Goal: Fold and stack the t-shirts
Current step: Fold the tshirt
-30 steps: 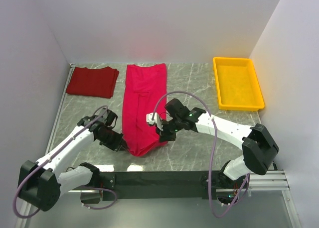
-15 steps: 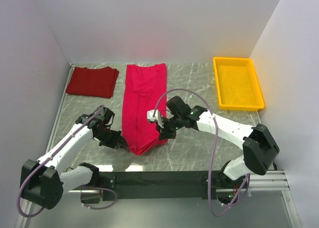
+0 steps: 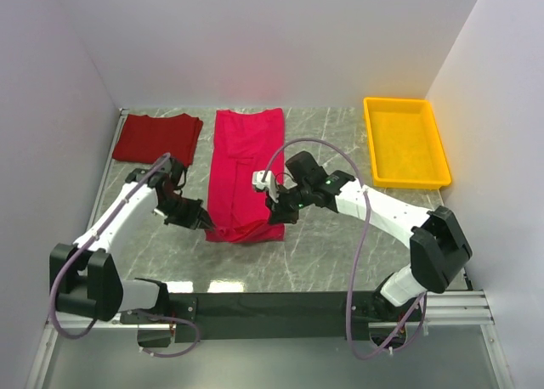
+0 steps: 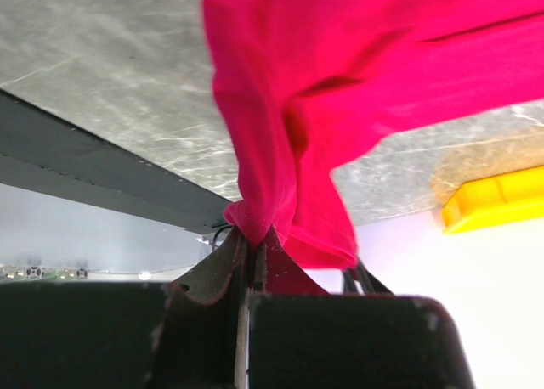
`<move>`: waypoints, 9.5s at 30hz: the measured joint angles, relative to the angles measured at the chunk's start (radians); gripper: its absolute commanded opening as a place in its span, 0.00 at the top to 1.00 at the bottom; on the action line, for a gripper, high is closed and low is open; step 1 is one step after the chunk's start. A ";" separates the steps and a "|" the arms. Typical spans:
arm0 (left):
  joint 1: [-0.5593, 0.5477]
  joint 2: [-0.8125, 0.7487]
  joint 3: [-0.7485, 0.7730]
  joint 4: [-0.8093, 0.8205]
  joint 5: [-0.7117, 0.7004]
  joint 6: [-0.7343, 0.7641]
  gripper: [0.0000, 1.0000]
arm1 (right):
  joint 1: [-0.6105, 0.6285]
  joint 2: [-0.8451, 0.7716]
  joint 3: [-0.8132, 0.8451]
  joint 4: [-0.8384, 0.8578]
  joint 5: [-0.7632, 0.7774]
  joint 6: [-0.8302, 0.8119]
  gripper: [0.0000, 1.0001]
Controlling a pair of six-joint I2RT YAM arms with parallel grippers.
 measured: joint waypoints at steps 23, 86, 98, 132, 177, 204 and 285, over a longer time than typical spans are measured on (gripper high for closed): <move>0.072 0.534 0.521 -0.019 -0.043 0.252 1.00 | -0.141 0.225 0.166 0.043 0.008 0.118 1.00; 0.113 1.027 1.094 -0.080 -0.030 0.314 0.99 | -0.257 0.637 0.610 0.015 0.129 0.179 1.00; 0.122 1.050 1.126 -0.052 -0.007 0.297 0.99 | -0.270 0.649 0.673 0.006 0.151 0.191 1.00; 0.187 0.967 1.126 0.134 0.056 0.463 0.51 | -0.271 0.713 0.809 0.027 0.256 0.275 0.61; 0.048 0.940 0.921 0.435 -0.199 1.178 0.58 | -0.384 0.338 0.349 0.008 0.008 0.294 0.56; 0.054 1.021 0.975 0.435 -0.198 1.133 1.00 | -0.389 0.338 0.349 0.006 0.009 0.290 0.56; 0.225 0.320 -0.201 0.921 0.070 0.782 0.72 | 0.007 0.365 0.155 -0.005 0.349 -0.302 0.44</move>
